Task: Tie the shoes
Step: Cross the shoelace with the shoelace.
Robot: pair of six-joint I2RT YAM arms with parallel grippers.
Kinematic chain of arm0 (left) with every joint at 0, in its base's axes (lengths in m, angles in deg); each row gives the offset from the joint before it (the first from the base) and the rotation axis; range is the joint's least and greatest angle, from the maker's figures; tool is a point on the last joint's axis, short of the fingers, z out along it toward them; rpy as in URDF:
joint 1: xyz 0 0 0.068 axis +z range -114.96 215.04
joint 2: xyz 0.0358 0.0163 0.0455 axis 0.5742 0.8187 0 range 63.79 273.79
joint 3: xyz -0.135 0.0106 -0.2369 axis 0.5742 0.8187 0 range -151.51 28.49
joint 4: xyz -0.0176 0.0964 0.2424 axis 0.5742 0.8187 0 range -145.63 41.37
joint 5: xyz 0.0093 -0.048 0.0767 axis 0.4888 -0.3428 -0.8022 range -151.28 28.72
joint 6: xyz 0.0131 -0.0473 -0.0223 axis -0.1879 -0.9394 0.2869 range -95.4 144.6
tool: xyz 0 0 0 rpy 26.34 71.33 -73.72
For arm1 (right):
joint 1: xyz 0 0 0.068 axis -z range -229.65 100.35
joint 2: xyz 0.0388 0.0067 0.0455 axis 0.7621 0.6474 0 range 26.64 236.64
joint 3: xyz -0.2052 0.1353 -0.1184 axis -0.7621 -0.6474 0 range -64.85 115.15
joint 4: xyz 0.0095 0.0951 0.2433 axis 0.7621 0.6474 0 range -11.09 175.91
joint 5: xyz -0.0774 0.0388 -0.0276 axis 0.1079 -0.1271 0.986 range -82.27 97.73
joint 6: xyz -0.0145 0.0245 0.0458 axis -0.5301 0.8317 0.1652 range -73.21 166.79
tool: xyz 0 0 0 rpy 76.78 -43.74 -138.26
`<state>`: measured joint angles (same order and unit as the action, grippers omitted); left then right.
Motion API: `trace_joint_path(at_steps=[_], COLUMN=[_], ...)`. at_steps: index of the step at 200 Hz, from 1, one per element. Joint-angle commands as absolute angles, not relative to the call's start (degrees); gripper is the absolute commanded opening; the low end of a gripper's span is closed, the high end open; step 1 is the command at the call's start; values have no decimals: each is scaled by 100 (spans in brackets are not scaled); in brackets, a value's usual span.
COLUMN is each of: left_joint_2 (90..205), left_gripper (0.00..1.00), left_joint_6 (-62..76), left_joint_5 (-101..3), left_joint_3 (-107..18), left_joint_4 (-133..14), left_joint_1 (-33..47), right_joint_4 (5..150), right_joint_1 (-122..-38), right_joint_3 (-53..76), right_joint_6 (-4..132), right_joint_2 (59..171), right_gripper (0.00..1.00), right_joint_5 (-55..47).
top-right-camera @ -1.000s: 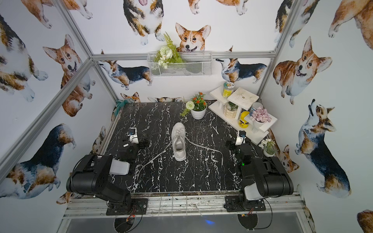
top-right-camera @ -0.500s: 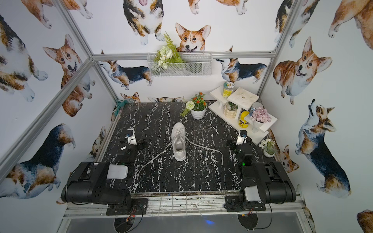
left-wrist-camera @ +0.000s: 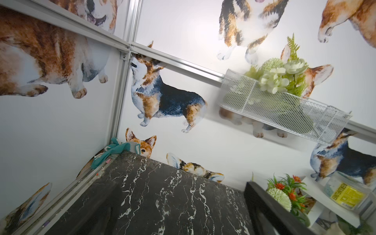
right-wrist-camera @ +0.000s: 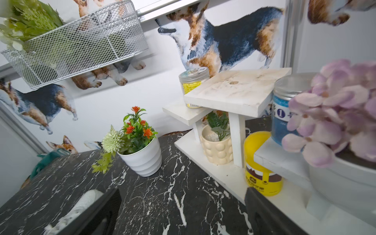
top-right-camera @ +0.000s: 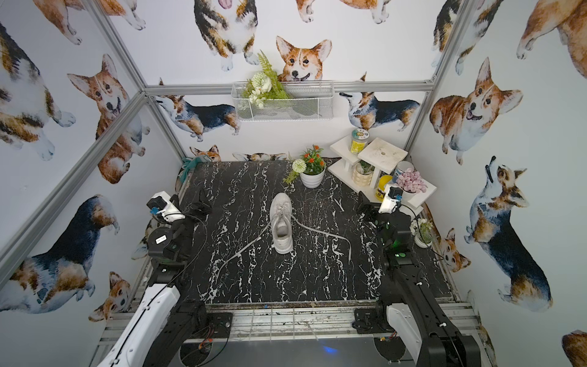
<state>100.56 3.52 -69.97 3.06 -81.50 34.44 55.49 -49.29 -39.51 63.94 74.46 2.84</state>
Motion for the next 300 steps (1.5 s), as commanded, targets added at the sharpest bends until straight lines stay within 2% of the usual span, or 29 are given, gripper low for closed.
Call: trace_joint_path(at_steps=[1, 37, 87, 108, 150, 185, 213, 249, 300], left_joint_2=[9494, 9116, 10471, 10908, 11294, 12439, 13409, 13790, 14419], left_gripper=[100, 100, 100, 100, 100, 100, 100, 100, 100], left_joint_6=[-492, -1133, -1495, -1736, -2605, -3737, -4730, -5632, -7017], left_joint_5=[-7137, -6814, -5873, -5532, -5788, -6769, -6681, -7255, -6868], left_joint_3=[214, 70, -630, -524, -587, -1174, -1528, -1778, -1593], left_joint_4=[-6439, -4944, -3736, -3625, -3104, -2505, -2451, -2178, -1842], left_joint_1=[3447, 3450, 3440, 3370, 3013, 1546, 1033, 825, 822], right_joint_4=[6638, 7189, 7645, 7807, 7961, 7864, 7870, 7887, 7821], right_joint_1=[-5062, -5971, -6637, -6706, -6712, -6709, -6708, -6707, -6709], right_joint_3=[-3694, -3167, -2645, -2574, -2599, -2718, -2818, -2925, -3034], right_joint_6=[7022, 6728, 6609, 6527, 6402, 6463, 6472, 6415, 6358], right_joint_2=[7410, 7684, 8190, 8245, 8211, 8151, 8016, 7812, 7745], right_gripper=[100, 100, 100, 100, 100, 100, 100, 100, 100], right_joint_5=[-320, -67, 346, 518, 857, 935, 1042, 1161, 1298])
